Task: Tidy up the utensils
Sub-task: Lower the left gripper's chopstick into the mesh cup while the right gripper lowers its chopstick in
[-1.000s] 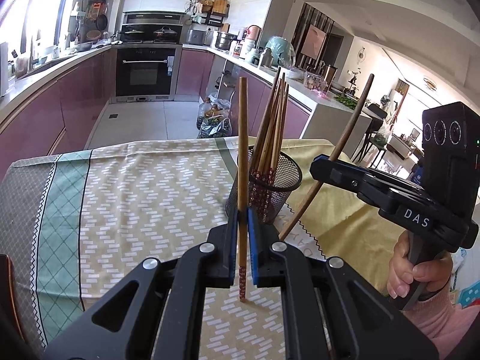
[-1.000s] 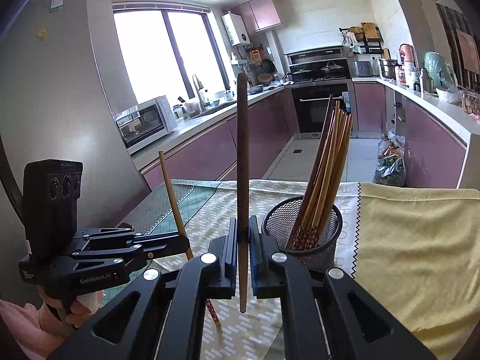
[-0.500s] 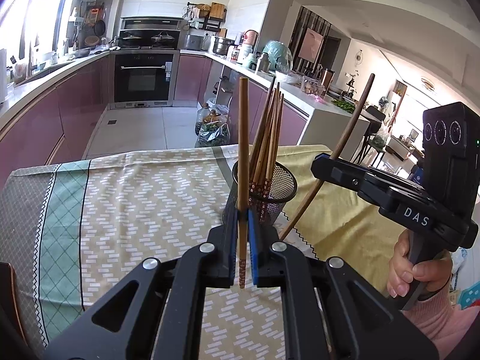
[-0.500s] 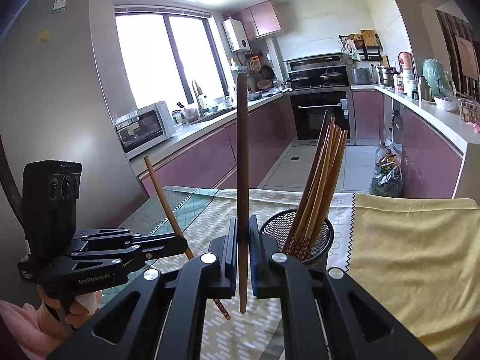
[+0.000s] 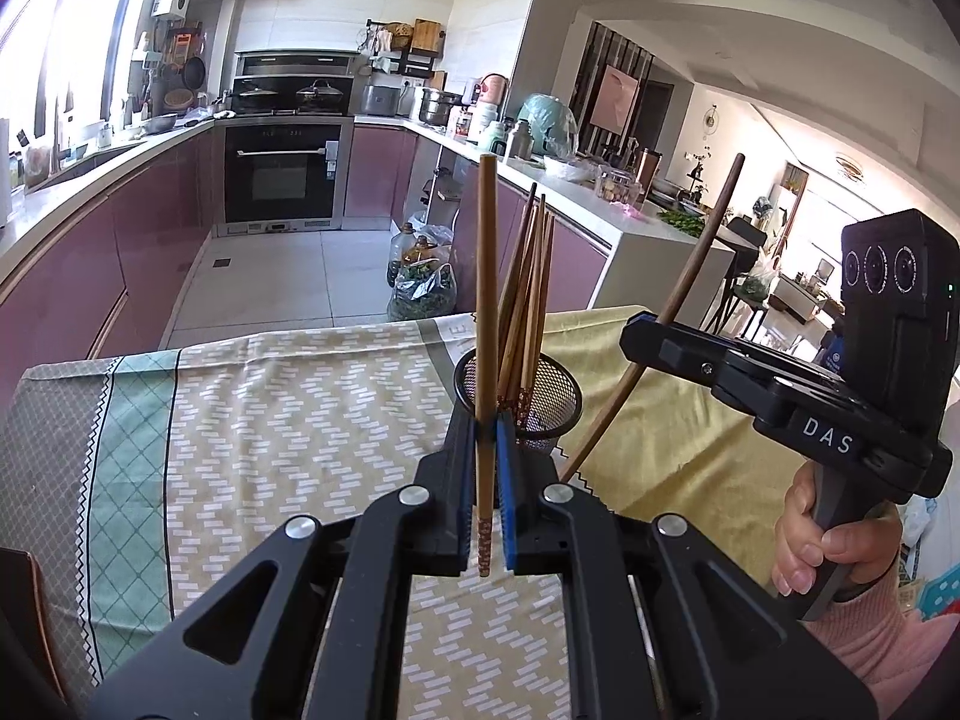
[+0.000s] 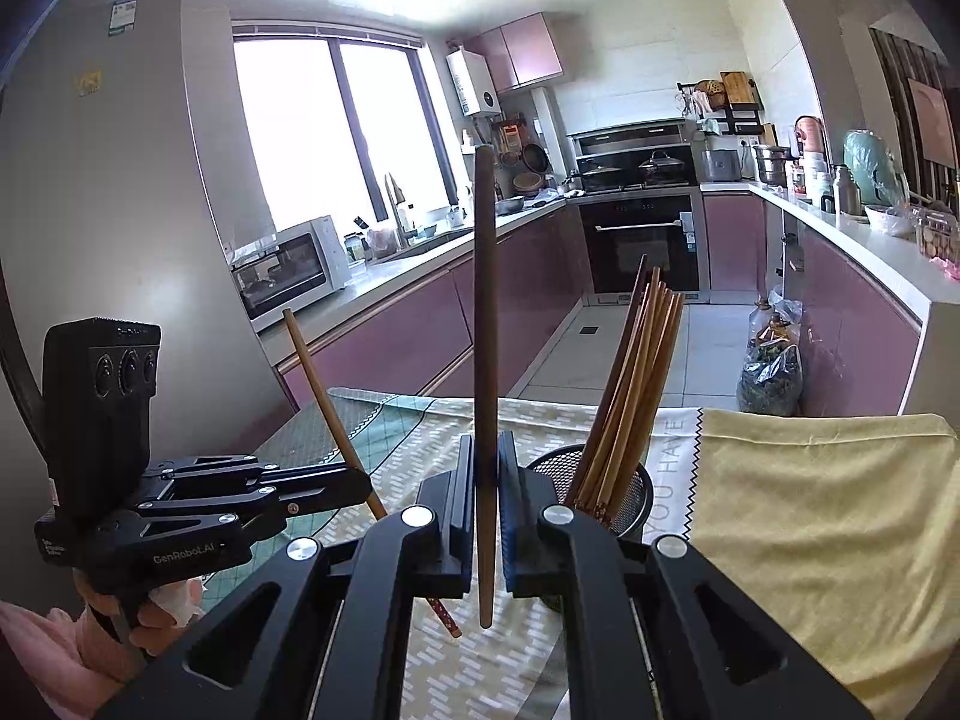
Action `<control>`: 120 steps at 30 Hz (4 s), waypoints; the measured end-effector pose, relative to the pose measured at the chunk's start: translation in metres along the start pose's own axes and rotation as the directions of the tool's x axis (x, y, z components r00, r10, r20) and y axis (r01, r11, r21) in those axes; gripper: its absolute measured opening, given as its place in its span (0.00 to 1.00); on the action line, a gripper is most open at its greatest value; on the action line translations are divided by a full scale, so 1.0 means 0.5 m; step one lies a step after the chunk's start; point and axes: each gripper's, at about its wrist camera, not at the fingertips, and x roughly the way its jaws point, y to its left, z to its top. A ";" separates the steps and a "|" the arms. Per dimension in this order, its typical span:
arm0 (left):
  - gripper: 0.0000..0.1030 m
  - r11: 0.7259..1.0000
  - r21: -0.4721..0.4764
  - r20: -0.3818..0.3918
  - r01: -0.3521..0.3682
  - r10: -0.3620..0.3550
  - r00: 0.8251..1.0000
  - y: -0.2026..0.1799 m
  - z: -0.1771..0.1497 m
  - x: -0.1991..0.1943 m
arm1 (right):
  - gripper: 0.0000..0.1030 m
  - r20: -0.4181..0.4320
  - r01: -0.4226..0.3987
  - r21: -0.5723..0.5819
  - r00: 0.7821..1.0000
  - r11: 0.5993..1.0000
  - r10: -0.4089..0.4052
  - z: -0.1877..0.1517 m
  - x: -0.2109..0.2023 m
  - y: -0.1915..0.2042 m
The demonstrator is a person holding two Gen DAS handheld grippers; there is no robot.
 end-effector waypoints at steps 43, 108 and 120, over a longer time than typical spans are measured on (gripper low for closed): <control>0.07 0.998 0.059 0.104 0.011 -0.017 0.994 -0.065 0.099 -0.030 | 0.06 0.076 -0.013 -0.013 0.997 1.000 0.014 0.075 -0.027 -0.021; 0.07 0.998 0.049 0.064 -0.026 0.023 0.998 -0.073 0.158 0.022 | 0.06 0.023 0.066 0.027 0.998 0.997 -0.067 0.089 0.051 -0.051; 0.07 0.998 0.053 0.040 -0.027 0.025 0.999 -0.072 0.156 0.029 | 0.06 0.014 0.068 0.024 0.998 0.997 -0.068 0.084 0.056 -0.052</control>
